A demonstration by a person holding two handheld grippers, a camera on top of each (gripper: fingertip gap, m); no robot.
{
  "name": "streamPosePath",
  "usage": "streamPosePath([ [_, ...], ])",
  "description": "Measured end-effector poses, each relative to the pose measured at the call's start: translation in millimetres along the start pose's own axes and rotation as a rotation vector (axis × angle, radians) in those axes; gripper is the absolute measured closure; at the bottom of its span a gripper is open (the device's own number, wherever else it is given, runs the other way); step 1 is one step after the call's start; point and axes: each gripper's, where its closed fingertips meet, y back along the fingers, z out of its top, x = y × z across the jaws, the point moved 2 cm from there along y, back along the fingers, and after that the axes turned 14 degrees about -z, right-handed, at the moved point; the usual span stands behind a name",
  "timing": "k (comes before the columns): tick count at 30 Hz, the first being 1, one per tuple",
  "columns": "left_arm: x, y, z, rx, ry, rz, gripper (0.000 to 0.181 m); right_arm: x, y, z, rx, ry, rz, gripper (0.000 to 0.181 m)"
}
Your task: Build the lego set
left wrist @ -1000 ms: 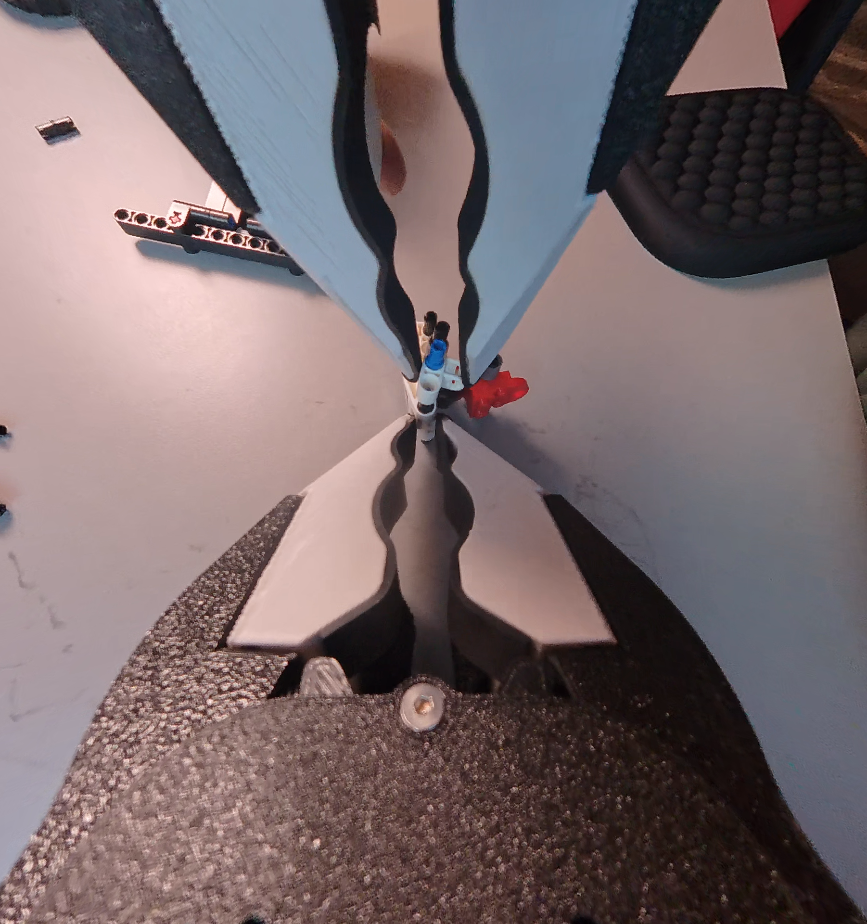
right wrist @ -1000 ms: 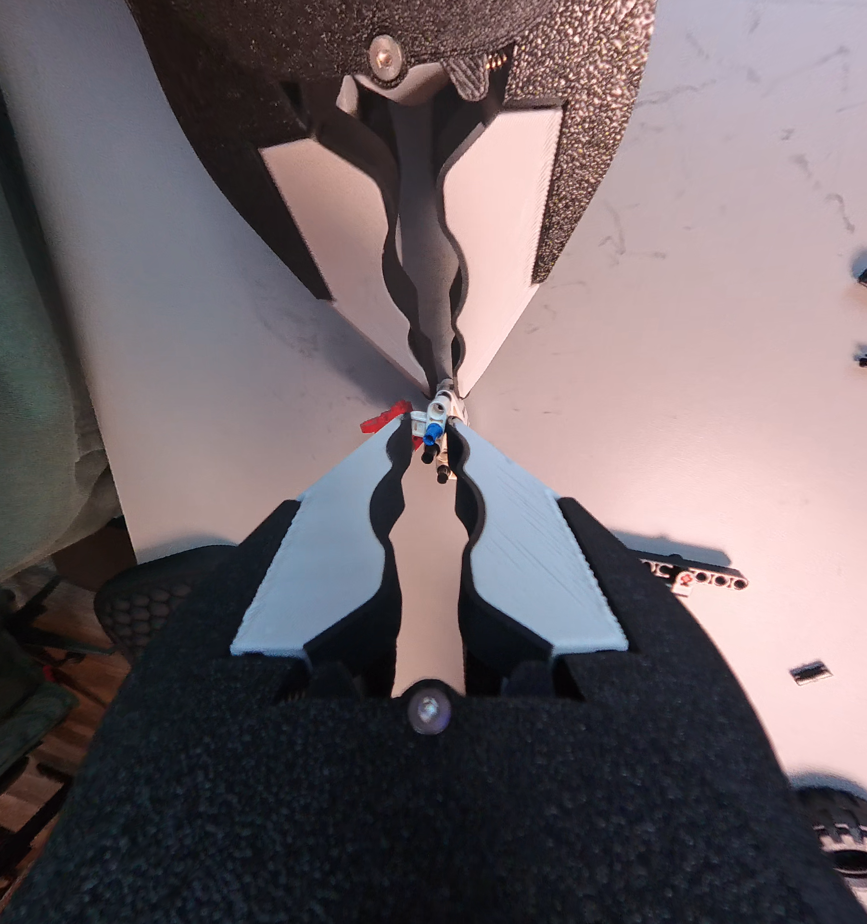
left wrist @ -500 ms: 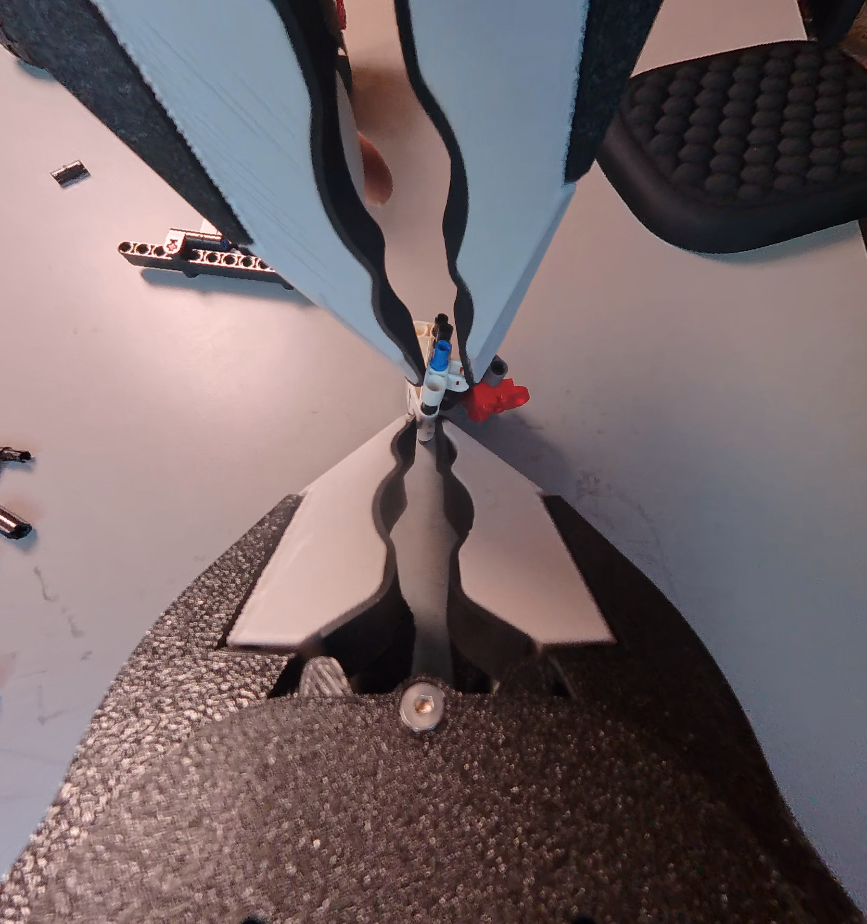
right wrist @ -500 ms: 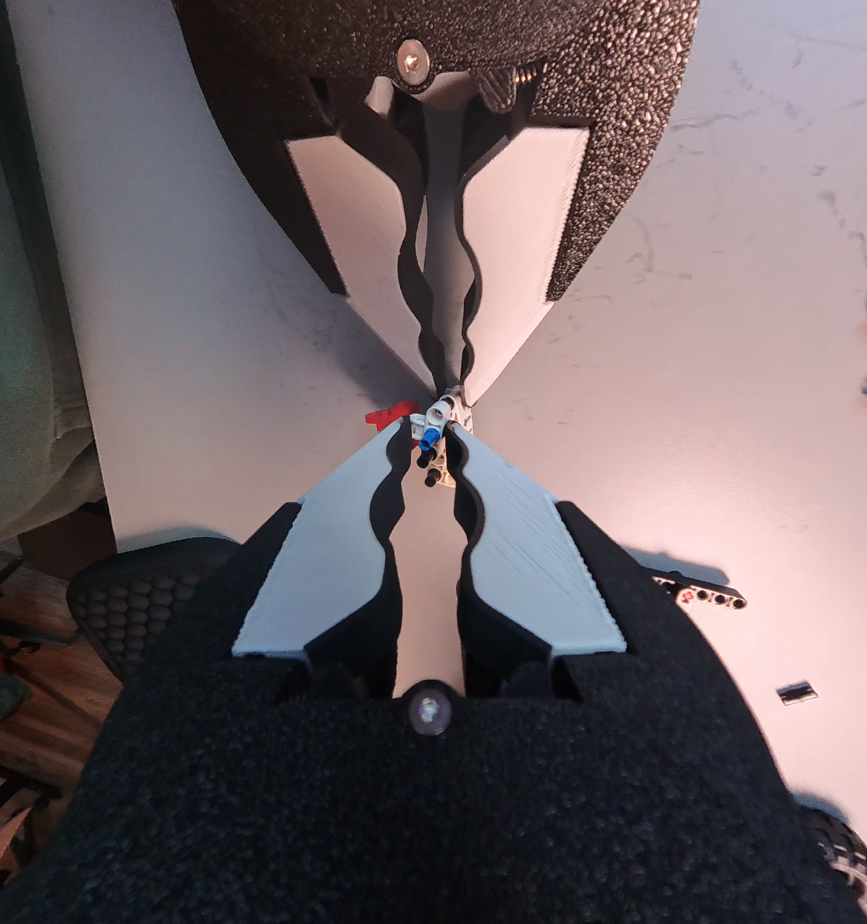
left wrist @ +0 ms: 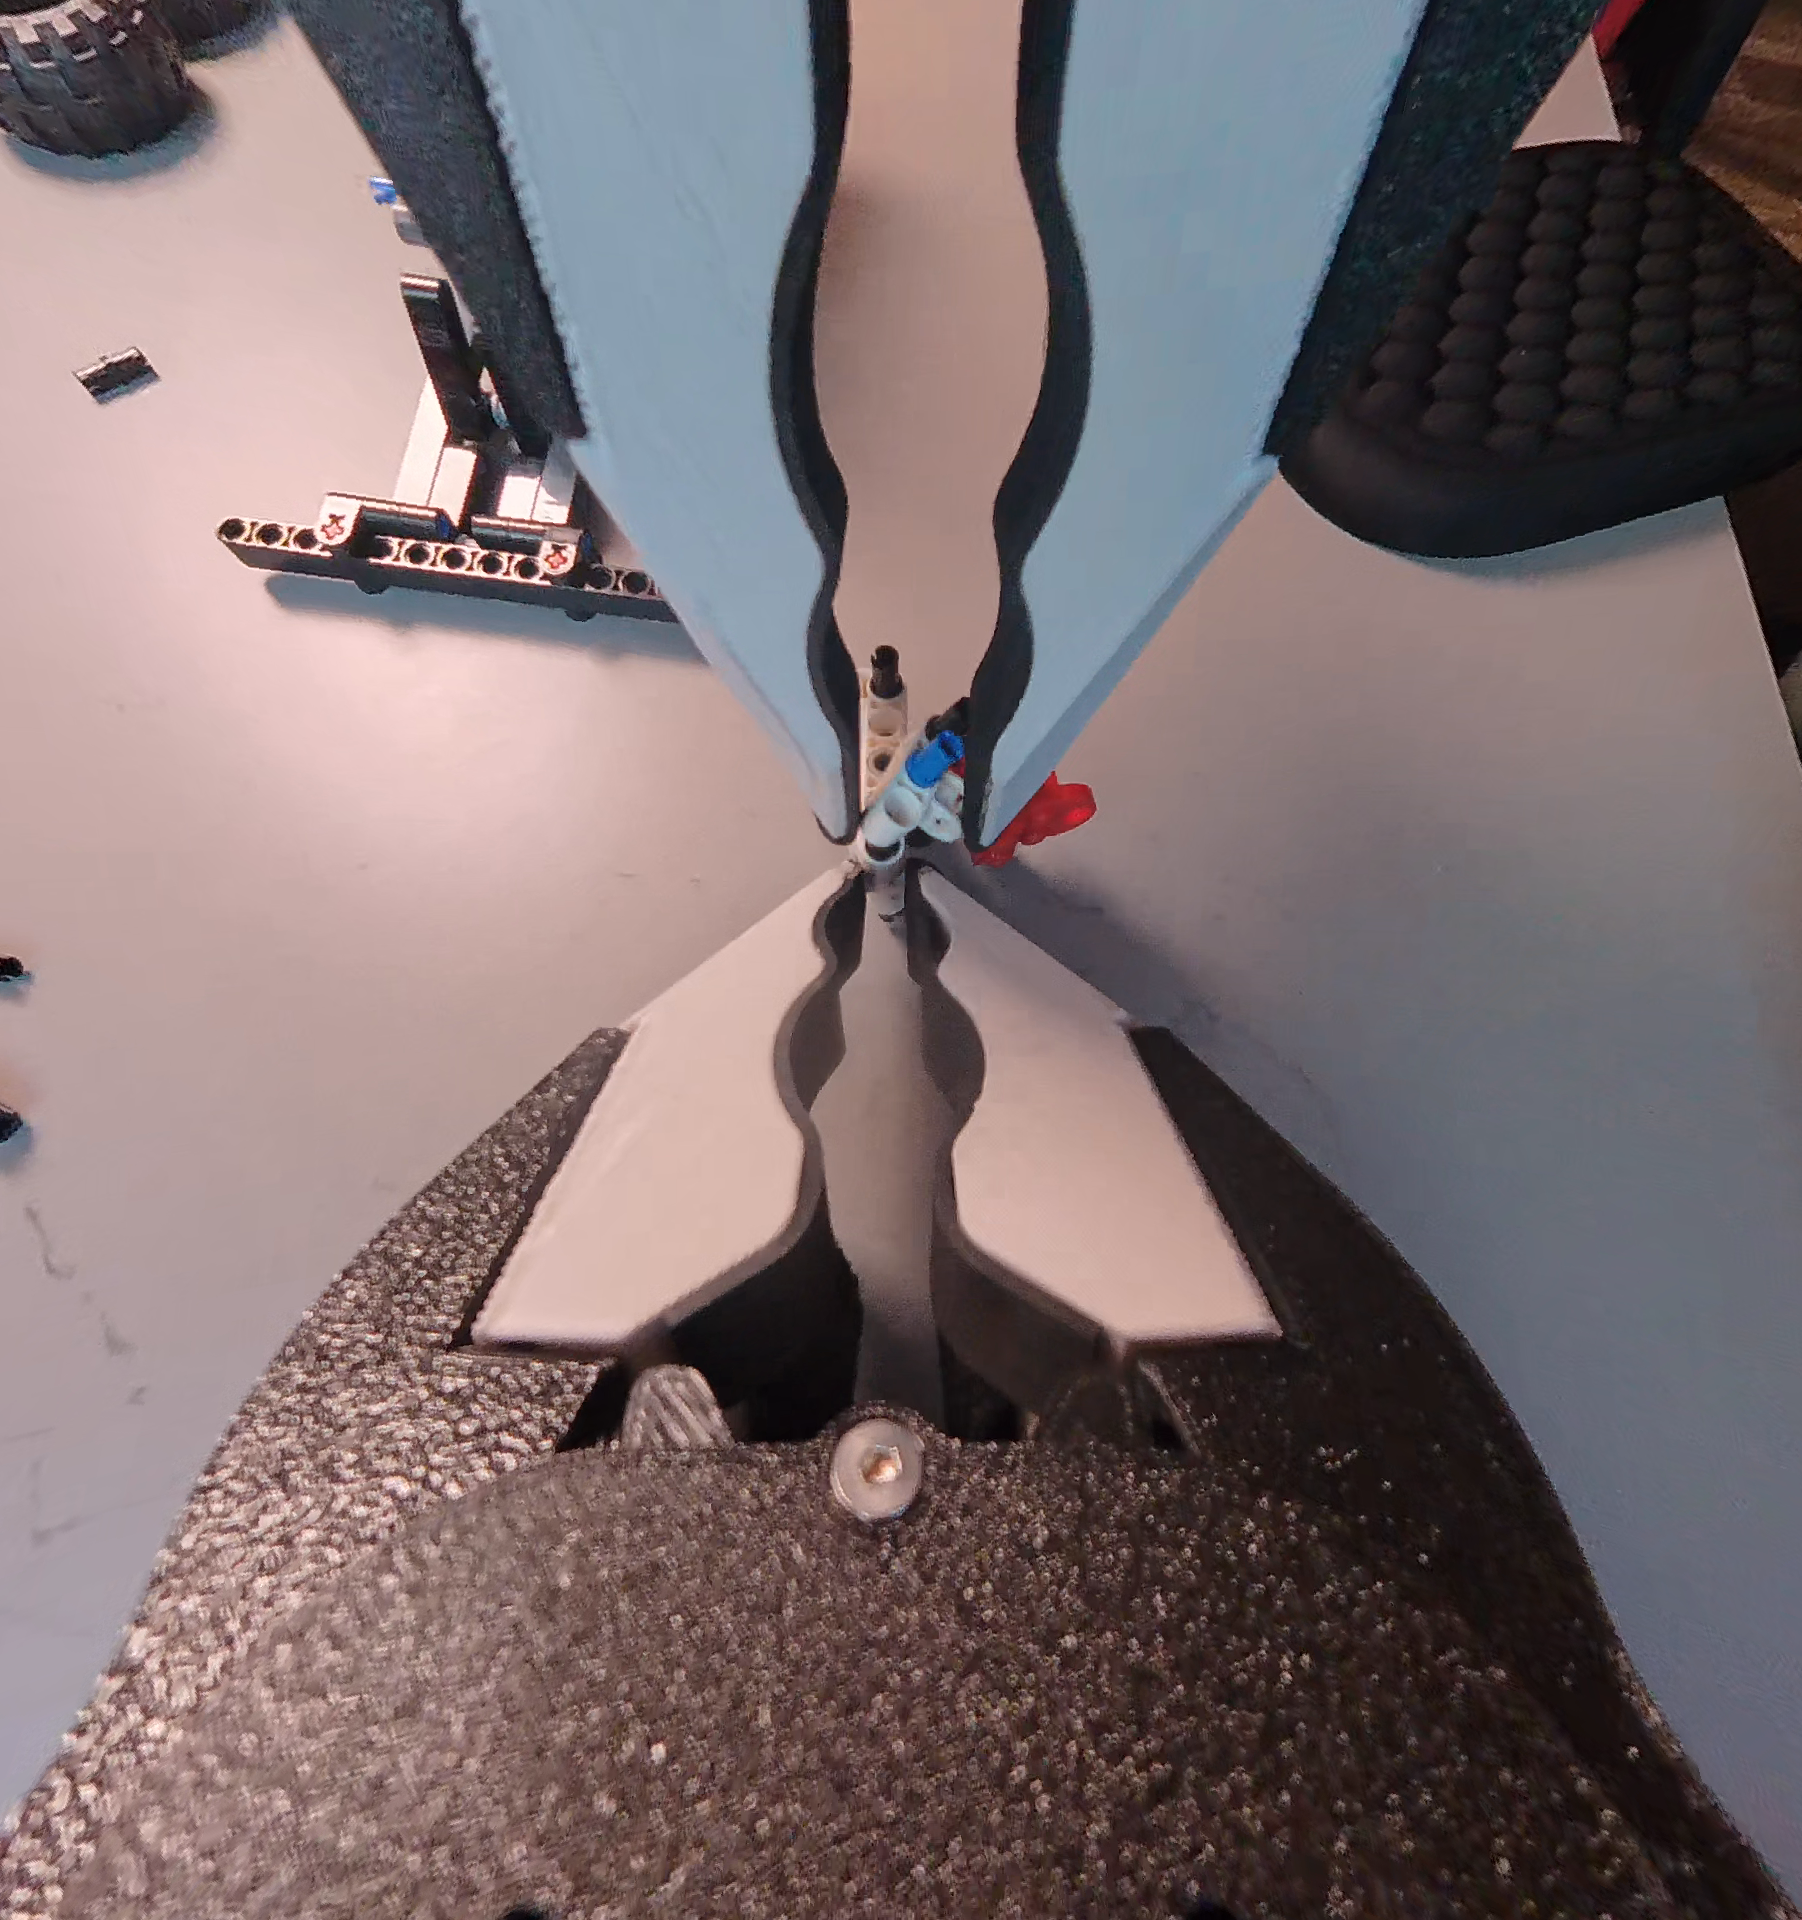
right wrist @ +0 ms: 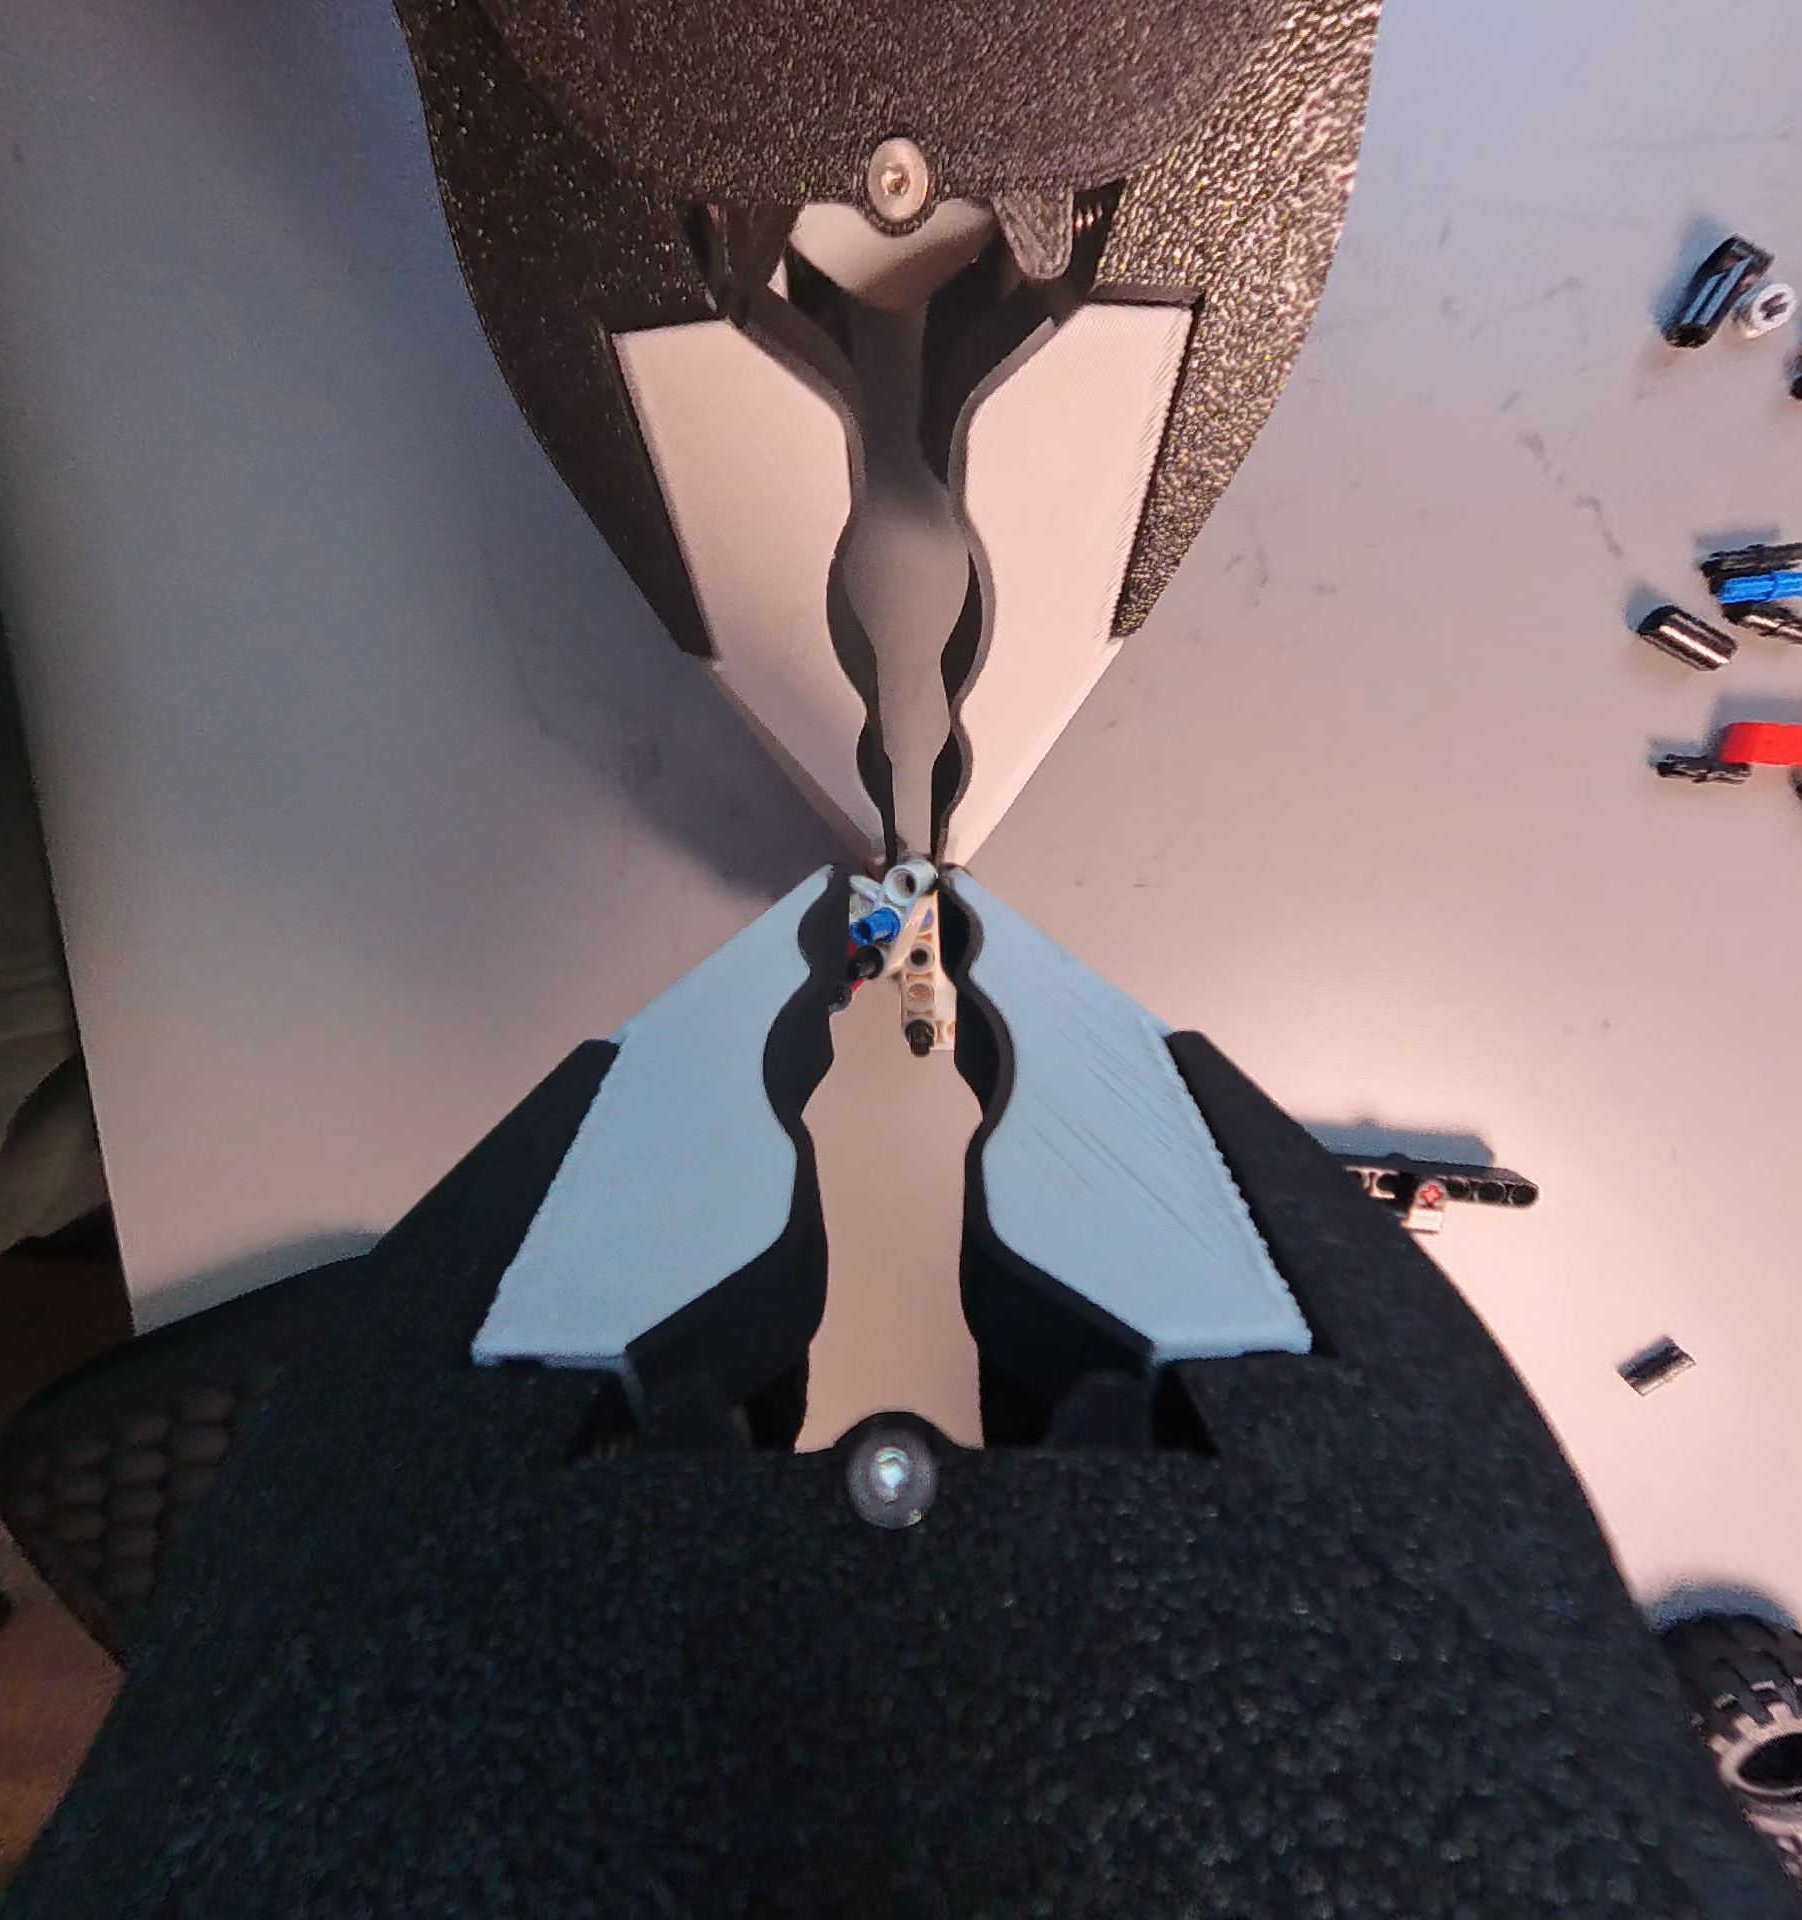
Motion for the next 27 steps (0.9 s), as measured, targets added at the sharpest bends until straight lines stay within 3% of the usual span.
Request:
streamPosePath([
  [10, -2.2, 2.2, -2.9, 0.007, -0.012, -0.009, 0.174, 4.4, 9.8, -6.7, -0.111, -0.051, -0.007, 0.166],
  [14, -8.7, 21.4, 7.9, -0.107, -0.045, -0.028, 0.157, 7.0, 24.3, 4.1, -0.217, -0.081, 0.033, 0.166],
  [18, -30.1, 48.3, 31.2, -0.287, -0.156, -0.047, 0.166, 11.4, 35.2, 18.4, -0.318, -0.137, 0.109, 0.166],
  [21, -39.6, 52.2, 35.6, -0.292, -0.234, -0.013, 0.175, 14.9, 39.0, 24.6, -0.351, -0.163, 0.171, 0.166],
  [27, -46.3, 51.4, 35.9, -0.294, -0.268, -0.029, 0.175, 22.1, 40.6, 26.8, -0.365, -0.205, 0.259, 0.166],
])
